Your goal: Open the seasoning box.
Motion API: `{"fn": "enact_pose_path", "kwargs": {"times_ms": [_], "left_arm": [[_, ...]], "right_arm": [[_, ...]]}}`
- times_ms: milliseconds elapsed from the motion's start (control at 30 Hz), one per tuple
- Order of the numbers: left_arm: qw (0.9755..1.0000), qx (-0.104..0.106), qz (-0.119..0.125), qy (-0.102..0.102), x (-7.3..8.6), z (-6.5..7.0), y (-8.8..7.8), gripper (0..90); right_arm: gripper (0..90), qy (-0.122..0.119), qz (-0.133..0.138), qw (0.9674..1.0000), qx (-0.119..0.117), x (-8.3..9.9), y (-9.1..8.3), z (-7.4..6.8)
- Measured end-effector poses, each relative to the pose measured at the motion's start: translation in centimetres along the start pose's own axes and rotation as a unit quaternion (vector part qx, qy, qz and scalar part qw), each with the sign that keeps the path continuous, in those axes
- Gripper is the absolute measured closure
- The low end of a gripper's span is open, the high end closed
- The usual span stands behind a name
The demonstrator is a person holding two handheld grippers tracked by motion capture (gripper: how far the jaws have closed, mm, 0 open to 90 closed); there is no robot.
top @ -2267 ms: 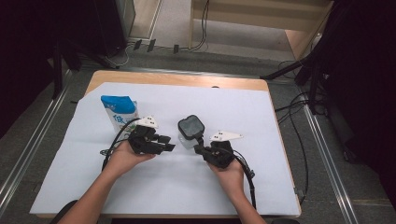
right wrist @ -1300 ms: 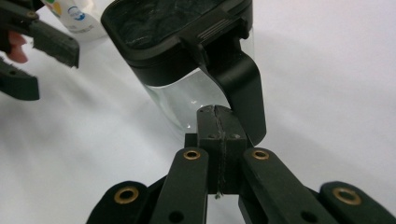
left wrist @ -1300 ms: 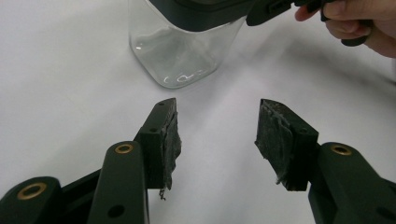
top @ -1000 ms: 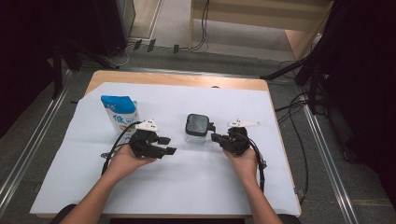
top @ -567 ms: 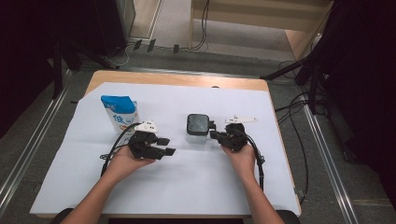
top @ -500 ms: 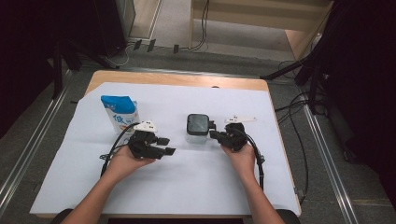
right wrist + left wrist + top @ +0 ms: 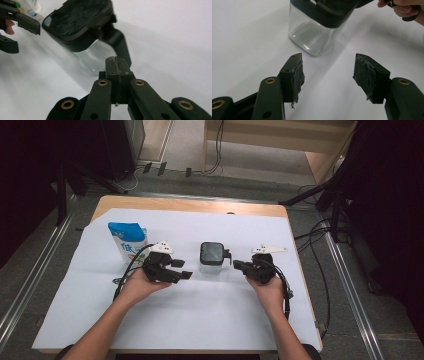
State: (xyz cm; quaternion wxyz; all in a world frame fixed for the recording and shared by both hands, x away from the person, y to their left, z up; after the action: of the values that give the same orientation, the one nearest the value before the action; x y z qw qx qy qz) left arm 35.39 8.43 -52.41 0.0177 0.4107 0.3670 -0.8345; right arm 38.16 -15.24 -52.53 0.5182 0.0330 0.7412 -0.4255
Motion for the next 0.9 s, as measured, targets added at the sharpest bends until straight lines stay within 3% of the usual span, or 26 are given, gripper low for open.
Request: {"fn": "enact_pose_path", "kwargs": {"times_ms": [233,300,400,433,500,633,733,900], "left_arm": [[0.9995,0.015,-0.016,0.021,-2.0,0.2,0.5,40.4],[0.9995,0.01,-0.017,0.023,-2.4,0.1,0.8,36.8],[0.9996,0.021,-0.016,0.014,-3.0,0.0,1.5,25.0],[0.9995,0.022,-0.014,0.016,-3.2,-0.1,1.6,25.0],[0.9993,0.026,-0.012,0.026,-3.5,0.0,2.0,20.4],[0.9988,0.012,0.002,0.048,-3.6,-0.3,2.4,14.8],[0.9986,0.014,-0.012,0.05,-3.6,-0.6,2.7,14.3],[0.9965,0.025,-0.024,0.076,-4.5,-0.3,3.0,12.8]], "right_arm": [[90.0,0.001,0.002,1.0,0.0,-0.2,0.2,0.2],[90.0,0.003,0.003,1.0,-0.002,-0.3,0.2,0.2],[90.0,0.004,0.003,1.0,0.0,-0.4,0.3,0.4],[90.0,0.004,0.003,1.0,0.0,-0.4,0.3,0.4],[90.0,0.004,0.002,1.0,0.0,-0.4,0.4,0.5],[90.0,0.002,0.004,1.0,0.001,-0.5,0.5,0.3],[90.0,0.002,0.001,1.0,0.001,-0.4,0.8,0.3],[90.0,0.007,0.0,1.0,0.004,-0.5,1.0,0.4]]}}
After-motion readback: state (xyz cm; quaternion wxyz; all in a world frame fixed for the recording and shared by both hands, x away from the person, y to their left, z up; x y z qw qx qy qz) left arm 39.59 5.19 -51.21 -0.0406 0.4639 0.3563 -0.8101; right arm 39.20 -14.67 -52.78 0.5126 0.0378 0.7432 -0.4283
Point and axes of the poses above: each handheld gripper's, and its own axes: y roughly forward along the jaws, x roughly out of its underside, z roughly to its right, the point moved 7 cm from there along y, roughly forward along the jaws, and after that the axes turned 11 degrees about -y, right-handed, at the moved point
